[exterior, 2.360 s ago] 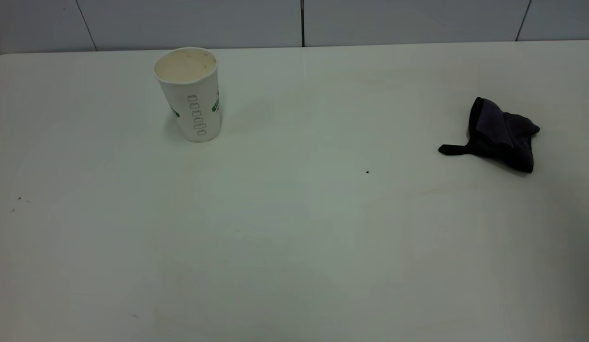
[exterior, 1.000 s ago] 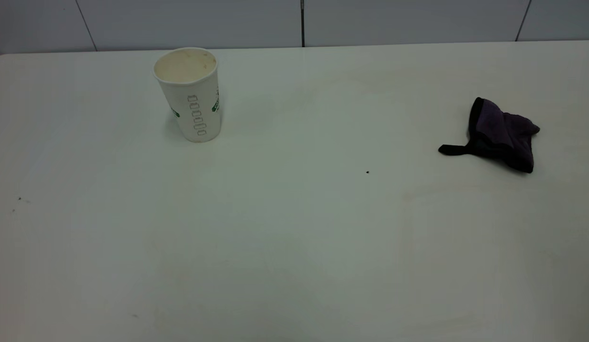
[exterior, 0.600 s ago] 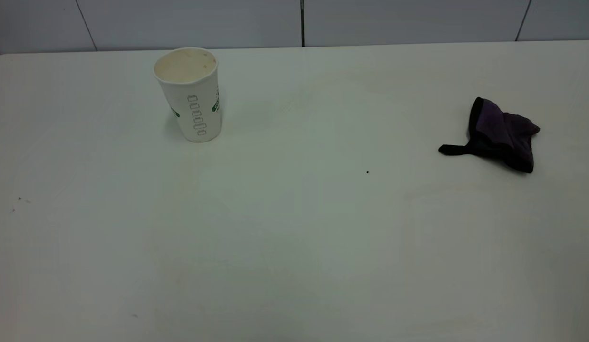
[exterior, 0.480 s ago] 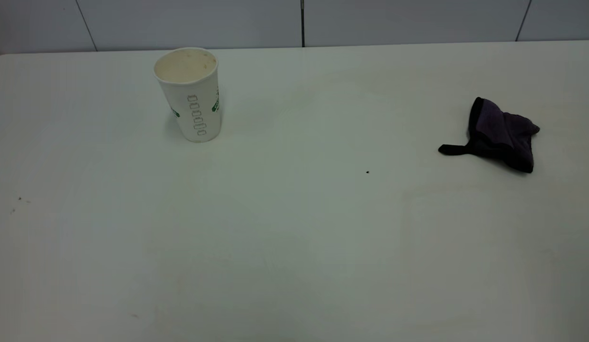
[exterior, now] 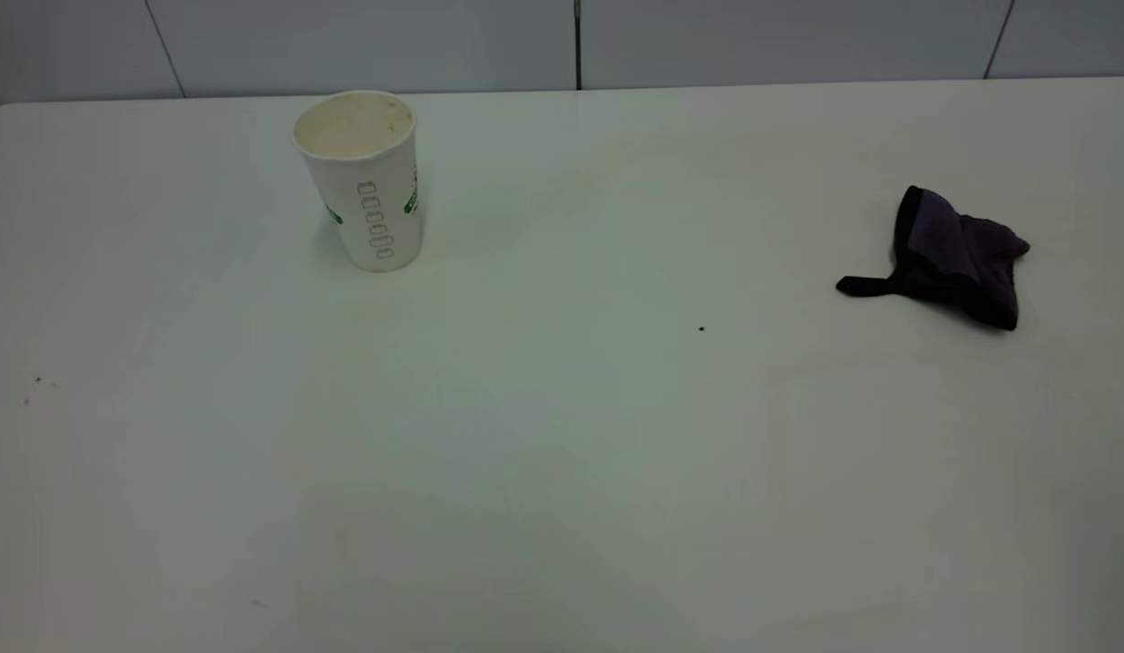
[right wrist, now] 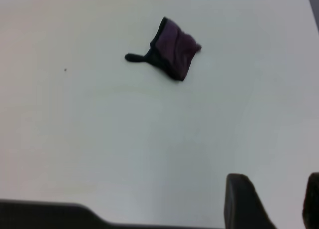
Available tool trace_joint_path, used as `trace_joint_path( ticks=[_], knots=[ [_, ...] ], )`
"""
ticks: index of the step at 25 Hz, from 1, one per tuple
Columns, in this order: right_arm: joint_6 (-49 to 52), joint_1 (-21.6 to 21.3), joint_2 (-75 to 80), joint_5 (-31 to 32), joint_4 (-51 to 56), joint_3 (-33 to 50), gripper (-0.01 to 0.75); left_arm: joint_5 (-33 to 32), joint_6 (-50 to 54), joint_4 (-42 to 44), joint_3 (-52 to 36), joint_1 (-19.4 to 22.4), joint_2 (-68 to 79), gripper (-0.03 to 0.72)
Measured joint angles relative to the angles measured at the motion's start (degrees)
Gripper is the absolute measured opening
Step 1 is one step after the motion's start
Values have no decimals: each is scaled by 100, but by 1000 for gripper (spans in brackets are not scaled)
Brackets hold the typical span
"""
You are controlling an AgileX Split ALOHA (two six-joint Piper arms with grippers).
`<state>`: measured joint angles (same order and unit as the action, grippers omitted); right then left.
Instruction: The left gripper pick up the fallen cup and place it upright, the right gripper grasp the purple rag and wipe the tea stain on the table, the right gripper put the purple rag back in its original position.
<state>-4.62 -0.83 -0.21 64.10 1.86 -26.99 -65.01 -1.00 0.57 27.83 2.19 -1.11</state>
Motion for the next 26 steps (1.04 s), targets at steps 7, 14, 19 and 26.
trace_joint_path(
  ticks=[7,14,19,26],
  knots=[
    [0,0,-75,13,0,0,262,0,5,0,0,0,0,556],
    [0,0,-75,18,0,0,239,0,5,0,0,0,0,556],
    [0,0,-75,24,0,0,239,0,5,0,0,0,0,556],
    [0,0,-75,24,0,0,239,0,5,0,0,0,0,556]
  ],
)
